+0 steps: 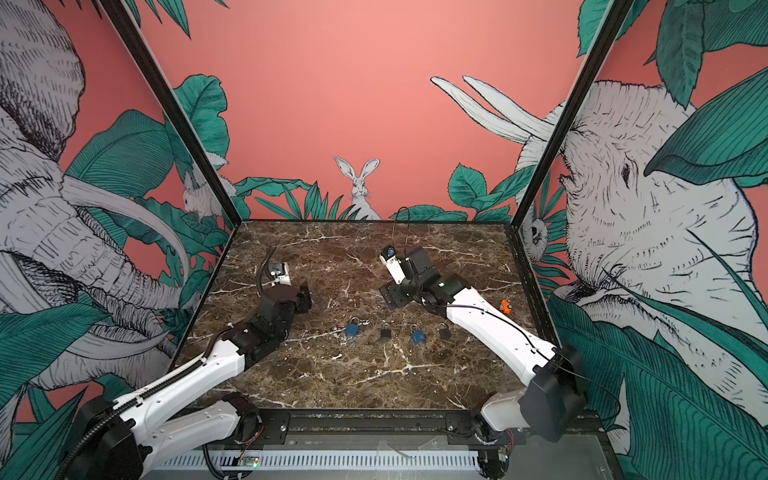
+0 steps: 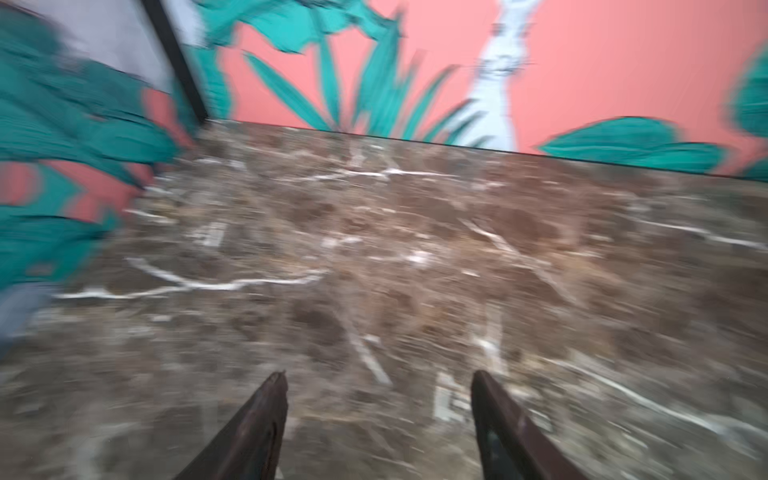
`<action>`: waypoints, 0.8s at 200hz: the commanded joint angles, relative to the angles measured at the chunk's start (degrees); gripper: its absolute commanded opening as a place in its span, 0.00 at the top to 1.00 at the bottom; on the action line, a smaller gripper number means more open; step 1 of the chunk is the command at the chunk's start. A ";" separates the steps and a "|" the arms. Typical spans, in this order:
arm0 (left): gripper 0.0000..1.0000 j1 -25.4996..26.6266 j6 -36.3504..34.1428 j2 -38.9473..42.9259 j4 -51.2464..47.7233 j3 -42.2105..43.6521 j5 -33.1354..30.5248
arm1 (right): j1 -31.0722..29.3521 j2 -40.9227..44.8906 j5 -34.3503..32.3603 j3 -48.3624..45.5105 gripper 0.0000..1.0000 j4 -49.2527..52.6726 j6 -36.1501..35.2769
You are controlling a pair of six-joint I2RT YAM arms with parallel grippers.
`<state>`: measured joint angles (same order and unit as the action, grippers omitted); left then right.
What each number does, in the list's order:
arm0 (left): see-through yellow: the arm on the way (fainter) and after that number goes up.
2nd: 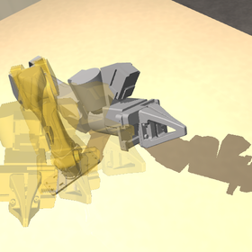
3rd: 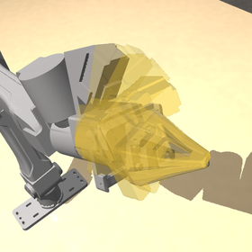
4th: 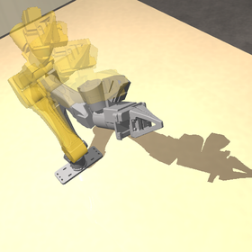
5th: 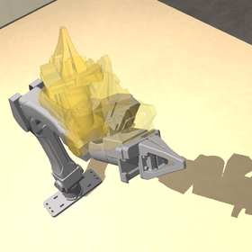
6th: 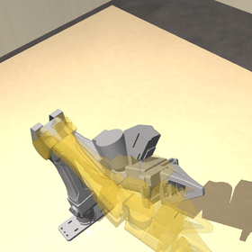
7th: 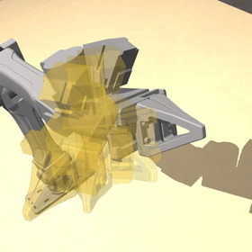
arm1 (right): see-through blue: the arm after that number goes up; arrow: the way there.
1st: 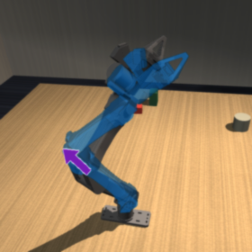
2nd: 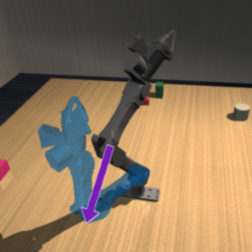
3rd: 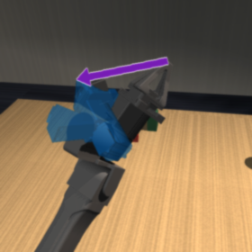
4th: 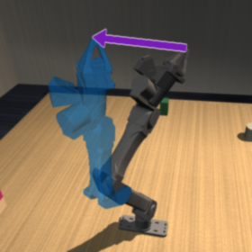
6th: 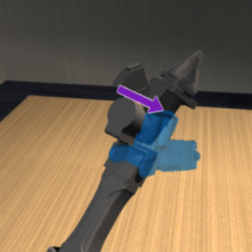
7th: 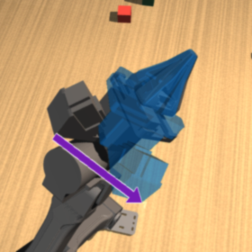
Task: Lock with the key
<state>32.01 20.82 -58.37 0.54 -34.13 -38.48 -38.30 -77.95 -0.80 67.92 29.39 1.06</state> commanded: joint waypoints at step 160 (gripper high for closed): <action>0.02 -31.20 -23.46 -33.07 69.03 18.10 31.64 | 17.57 20.18 -21.07 -37.24 0.02 -30.19 6.25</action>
<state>2.31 -1.34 -86.89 54.70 -17.87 -17.52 -24.38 -57.21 -14.04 33.28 7.60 4.97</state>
